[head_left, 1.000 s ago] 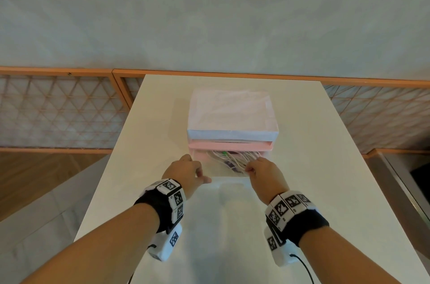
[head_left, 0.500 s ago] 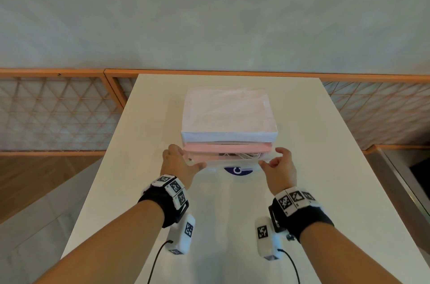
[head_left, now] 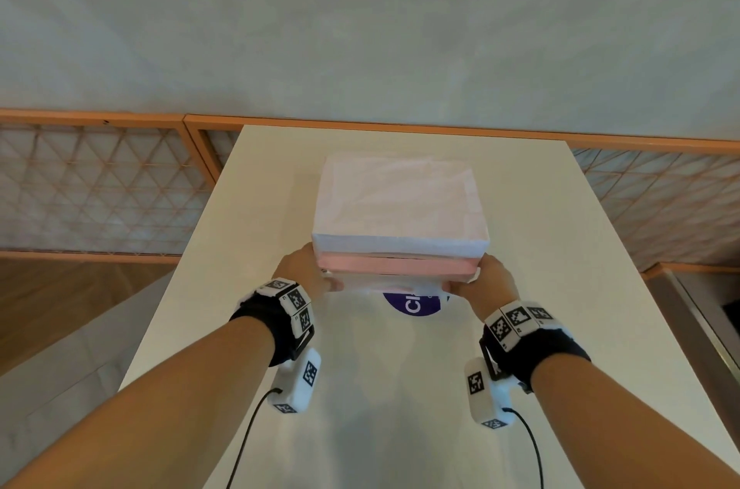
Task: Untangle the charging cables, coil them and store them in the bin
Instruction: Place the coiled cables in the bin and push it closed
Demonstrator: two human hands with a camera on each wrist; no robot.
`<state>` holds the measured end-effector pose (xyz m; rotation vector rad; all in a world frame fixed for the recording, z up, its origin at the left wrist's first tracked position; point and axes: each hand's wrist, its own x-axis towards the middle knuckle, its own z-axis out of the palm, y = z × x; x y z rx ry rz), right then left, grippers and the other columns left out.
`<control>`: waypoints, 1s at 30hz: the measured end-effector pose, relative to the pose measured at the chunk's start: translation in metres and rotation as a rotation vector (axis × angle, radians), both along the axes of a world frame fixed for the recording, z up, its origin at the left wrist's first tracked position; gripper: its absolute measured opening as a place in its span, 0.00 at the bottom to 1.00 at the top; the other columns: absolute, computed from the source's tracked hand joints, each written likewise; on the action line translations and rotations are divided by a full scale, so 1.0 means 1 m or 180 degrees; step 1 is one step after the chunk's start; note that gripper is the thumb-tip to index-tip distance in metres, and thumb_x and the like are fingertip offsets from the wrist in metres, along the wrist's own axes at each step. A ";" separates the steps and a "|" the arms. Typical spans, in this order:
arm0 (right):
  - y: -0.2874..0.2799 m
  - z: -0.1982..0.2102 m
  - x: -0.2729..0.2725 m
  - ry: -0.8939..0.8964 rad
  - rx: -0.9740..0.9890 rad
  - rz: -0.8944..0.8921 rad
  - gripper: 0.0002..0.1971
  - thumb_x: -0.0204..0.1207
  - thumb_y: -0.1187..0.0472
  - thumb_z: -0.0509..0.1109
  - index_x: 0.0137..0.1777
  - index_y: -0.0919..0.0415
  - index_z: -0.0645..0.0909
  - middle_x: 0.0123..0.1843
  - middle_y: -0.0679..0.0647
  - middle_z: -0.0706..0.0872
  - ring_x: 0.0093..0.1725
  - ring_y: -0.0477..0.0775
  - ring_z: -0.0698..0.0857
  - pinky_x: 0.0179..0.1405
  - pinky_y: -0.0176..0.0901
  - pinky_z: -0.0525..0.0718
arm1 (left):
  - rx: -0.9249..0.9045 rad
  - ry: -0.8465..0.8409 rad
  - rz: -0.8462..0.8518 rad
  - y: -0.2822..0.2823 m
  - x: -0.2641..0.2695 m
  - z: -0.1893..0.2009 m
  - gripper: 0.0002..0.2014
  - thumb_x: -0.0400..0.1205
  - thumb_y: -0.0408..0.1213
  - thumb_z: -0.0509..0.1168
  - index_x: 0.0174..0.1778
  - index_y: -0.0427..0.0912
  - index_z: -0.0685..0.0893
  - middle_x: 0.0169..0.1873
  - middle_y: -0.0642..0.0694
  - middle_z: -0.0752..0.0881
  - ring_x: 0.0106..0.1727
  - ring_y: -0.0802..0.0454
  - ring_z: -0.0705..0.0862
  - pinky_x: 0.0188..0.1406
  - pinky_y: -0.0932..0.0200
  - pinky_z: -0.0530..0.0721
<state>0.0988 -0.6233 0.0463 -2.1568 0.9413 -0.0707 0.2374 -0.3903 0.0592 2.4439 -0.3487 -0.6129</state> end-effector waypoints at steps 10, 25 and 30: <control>-0.002 -0.009 -0.003 -0.0158 0.0154 -0.0036 0.30 0.61 0.58 0.82 0.64 0.59 0.76 0.59 0.59 0.83 0.55 0.61 0.83 0.59 0.55 0.82 | -0.0571 -0.0094 0.0702 0.010 -0.014 -0.008 0.27 0.65 0.39 0.80 0.55 0.42 0.74 0.43 0.47 0.83 0.45 0.46 0.83 0.43 0.56 0.78; 0.016 -0.008 -0.012 0.0006 -0.0036 -0.0033 0.22 0.73 0.56 0.72 0.63 0.68 0.75 0.49 0.53 0.72 0.55 0.62 0.79 0.59 0.48 0.76 | -0.0811 -0.0844 0.0401 0.020 -0.036 -0.014 0.06 0.78 0.37 0.67 0.47 0.44 0.88 0.50 0.46 0.85 0.47 0.50 0.84 0.50 0.61 0.78; 0.018 -0.012 -0.015 -0.0091 -0.0062 -0.0129 0.21 0.75 0.55 0.70 0.64 0.66 0.75 0.58 0.61 0.77 0.48 0.53 0.75 0.53 0.41 0.73 | -0.0240 -0.1114 -0.0266 0.028 -0.035 -0.011 0.10 0.81 0.38 0.62 0.56 0.48 0.83 0.55 0.49 0.80 0.50 0.47 0.84 0.50 0.54 0.81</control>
